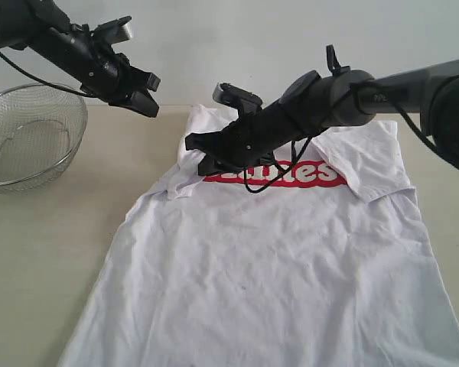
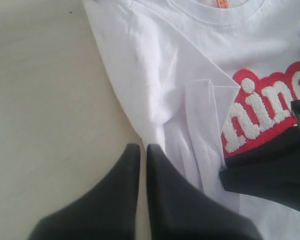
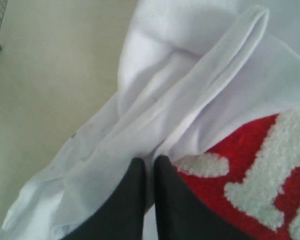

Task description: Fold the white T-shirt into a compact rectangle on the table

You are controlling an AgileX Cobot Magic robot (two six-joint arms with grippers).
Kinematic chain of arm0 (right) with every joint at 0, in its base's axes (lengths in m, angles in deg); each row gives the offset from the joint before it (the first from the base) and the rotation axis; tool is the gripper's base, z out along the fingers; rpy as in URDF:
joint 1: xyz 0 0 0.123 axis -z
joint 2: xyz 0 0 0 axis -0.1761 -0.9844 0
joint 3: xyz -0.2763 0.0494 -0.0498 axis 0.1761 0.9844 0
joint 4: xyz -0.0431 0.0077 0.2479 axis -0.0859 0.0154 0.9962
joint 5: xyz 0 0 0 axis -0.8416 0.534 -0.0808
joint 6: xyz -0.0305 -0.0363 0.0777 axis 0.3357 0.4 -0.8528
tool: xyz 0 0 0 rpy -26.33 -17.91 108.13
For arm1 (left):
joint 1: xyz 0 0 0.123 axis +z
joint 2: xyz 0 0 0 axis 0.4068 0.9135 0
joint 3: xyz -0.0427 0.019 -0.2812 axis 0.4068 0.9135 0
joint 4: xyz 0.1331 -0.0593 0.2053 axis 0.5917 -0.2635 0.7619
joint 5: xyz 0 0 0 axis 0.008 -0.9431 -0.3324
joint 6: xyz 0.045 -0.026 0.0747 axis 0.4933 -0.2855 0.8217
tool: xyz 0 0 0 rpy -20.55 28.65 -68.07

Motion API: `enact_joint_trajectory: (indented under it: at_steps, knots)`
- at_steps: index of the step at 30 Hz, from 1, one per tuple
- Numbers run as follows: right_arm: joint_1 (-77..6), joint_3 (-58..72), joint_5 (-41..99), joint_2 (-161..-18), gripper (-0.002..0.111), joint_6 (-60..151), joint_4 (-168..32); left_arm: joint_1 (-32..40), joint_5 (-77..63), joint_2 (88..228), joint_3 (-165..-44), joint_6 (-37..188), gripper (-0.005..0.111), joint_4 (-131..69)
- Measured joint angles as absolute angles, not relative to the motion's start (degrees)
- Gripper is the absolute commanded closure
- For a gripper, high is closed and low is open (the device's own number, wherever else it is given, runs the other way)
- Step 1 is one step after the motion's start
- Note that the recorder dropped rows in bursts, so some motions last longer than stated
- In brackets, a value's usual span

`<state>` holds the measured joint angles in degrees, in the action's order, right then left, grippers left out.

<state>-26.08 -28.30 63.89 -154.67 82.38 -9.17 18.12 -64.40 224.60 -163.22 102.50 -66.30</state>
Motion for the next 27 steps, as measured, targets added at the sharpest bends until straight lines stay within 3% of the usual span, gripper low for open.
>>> enact_joint_trajectory:
  at_steps: [17,27]
  knots:
    - [-24.4,-28.3,65.1,-148.0,0.108,76.7,-21.9,18.1,-64.4,224.6,-163.2,102.5,0.102,-66.3]
    - [-22.4,-28.3,75.9,-147.3,0.108,70.9,-33.4,18.1,-64.4,224.6,-163.2,102.5,0.102,-66.7]
